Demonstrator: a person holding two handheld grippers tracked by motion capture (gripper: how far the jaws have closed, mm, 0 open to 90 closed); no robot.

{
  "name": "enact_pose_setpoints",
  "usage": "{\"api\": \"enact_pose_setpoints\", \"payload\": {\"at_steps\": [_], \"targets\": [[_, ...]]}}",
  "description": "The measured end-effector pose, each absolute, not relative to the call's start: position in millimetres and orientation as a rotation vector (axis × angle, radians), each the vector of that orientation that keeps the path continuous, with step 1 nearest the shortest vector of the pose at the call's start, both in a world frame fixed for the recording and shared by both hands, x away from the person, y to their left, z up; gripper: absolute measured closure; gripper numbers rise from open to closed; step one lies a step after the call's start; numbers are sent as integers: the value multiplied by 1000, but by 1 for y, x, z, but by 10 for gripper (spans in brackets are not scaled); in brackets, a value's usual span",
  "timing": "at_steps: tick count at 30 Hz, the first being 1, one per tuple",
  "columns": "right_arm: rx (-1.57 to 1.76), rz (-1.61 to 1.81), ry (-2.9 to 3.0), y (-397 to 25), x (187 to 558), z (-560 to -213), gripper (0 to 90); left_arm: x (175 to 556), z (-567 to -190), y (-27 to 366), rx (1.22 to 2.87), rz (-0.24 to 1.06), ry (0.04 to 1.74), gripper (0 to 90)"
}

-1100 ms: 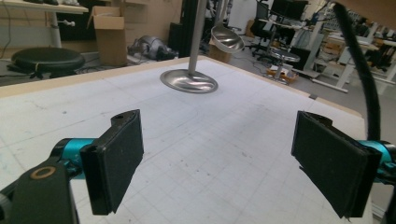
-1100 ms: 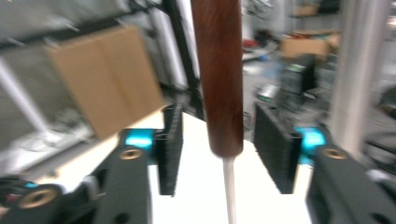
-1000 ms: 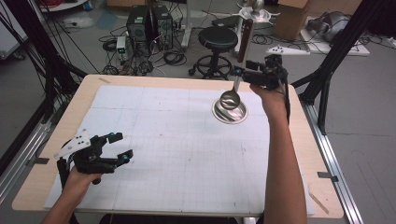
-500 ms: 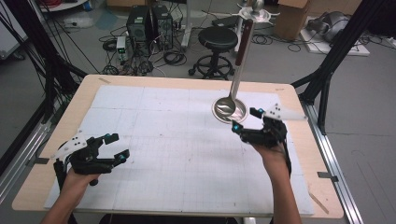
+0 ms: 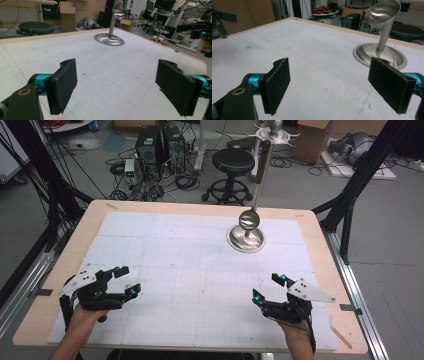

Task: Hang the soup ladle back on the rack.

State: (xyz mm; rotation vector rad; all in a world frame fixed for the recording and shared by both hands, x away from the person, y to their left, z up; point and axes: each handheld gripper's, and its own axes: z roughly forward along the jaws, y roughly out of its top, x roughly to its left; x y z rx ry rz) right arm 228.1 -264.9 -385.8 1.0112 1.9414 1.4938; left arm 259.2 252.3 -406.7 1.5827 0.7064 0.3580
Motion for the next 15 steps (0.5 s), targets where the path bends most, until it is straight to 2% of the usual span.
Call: {"api": "enact_pose_setpoints", "payload": {"at_steps": [15], "targets": [[1083,1466,1902,-273,221,-394,167,256,-409,247,1603,338,695,183]]}}
